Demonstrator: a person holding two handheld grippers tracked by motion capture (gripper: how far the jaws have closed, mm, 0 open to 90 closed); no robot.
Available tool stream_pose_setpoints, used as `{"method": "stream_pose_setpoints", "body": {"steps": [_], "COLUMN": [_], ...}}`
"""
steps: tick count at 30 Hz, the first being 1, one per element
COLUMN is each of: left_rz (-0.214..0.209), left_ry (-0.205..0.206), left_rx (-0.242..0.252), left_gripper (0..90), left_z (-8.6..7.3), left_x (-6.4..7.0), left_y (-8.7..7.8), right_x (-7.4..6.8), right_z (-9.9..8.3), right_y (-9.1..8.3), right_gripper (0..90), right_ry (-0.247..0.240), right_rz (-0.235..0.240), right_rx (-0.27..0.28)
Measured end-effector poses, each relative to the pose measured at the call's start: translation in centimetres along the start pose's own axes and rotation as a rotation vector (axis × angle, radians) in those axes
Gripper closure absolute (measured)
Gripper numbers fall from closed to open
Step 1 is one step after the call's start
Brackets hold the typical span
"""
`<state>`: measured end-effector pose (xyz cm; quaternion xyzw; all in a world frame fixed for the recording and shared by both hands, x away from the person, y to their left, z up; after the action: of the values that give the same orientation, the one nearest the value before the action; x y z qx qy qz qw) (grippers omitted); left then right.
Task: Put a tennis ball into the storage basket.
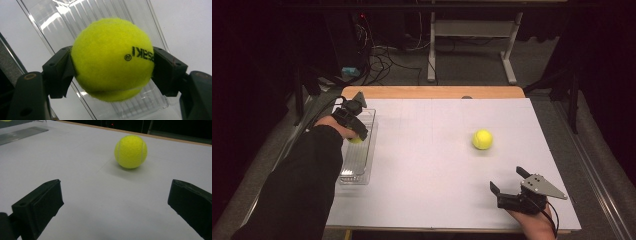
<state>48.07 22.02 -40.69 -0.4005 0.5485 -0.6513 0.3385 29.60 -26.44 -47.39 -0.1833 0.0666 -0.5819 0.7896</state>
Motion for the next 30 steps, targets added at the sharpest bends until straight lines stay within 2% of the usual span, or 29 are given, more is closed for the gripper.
{"method": "stream_pose_setpoints", "body": {"steps": [13, 14, 15, 17, 19, 30], "left_rz": [-0.007, 0.01, 0.016, -0.018, -0.044, -0.032], "left_ry": [-0.016, -0.021, -0.022, -0.022, -0.005, 0.035], "left_rx": [0.02, 0.022, 0.033, 0.049, 0.049, 0.036], "left_gripper": [25.7, 20.4, 9.3, 1.4, 0.5, 0.5], "left_z": [0.3, 0.3, 0.4, 0.4, 0.3, -0.2], "left_x": [-0.4, -0.4, -0.3, -0.1, 0.2, 1.9], "left_y": [0.1, -0.1, -0.2, -0.6, -0.8, -1.0], "right_x": [0.0, 0.0, 0.0, 0.0, 0.0, 0.0], "right_z": [-0.1, -0.1, -0.1, -0.1, -0.1, -0.1], "right_y": [0.0, 0.0, 0.0, 0.0, 0.1, 0.1], "right_gripper": [0.0, 0.0, 0.0, 0.0, 0.0, 0.0], "right_ry": [0.004, 0.003, 0.005, 0.004, 0.002, 0.005], "right_rz": [-0.001, -0.001, -0.001, -0.001, -0.001, -0.002], "right_rx": [-0.003, -0.002, -0.004, -0.003, -0.004, -0.003]}}
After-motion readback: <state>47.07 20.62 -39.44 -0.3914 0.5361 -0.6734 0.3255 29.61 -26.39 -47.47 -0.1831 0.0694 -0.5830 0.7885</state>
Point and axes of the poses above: each handheld gripper's, and its own axes: y roughly forward along the jaws, z roughly out of its top, x roughly to its right, the point moved 4 cm from there along y, roughly forward along the jaws, and after that the axes turned 10 degrees about -z, right-handed, at the moved point
